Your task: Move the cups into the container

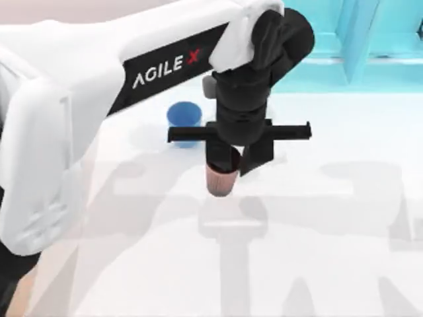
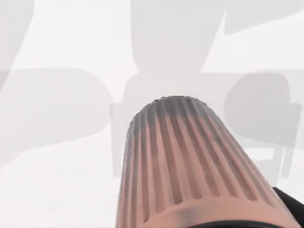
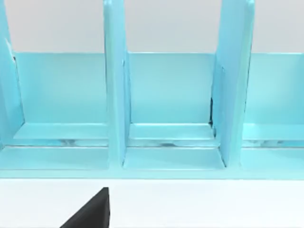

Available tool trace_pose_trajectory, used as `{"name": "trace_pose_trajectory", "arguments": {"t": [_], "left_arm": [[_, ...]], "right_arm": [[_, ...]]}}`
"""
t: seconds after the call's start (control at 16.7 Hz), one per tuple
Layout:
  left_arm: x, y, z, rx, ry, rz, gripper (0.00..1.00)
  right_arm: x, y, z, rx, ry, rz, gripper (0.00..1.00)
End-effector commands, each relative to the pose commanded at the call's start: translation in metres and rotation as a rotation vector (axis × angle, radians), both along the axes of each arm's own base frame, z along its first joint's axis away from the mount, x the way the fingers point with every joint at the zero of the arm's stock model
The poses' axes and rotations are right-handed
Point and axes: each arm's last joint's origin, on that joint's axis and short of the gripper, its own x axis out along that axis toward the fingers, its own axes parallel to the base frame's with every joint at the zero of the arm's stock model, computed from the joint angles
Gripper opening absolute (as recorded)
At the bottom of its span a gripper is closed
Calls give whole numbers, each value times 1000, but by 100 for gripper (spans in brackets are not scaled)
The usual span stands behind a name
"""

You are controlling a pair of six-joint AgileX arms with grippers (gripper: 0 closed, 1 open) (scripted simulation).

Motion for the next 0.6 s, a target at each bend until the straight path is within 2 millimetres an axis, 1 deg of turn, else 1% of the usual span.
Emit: {"name": "trace_pose_trajectory", "arguments": {"t": [0.18, 0.3, 0.36, 0.6], "left_arm": [[-3, 36, 36, -1, -1, -8, 0], [-6, 52, 48, 6, 8, -11, 0], [-6, 55, 50, 9, 11, -12, 0], [-7, 54, 50, 9, 9, -17, 0]], "right_arm": [[0, 0, 0, 0, 0, 0, 100], [0, 0, 0, 0, 0, 0, 100], [0, 0, 0, 0, 0, 0, 100], [0, 0, 0, 0, 0, 0, 100]]}}
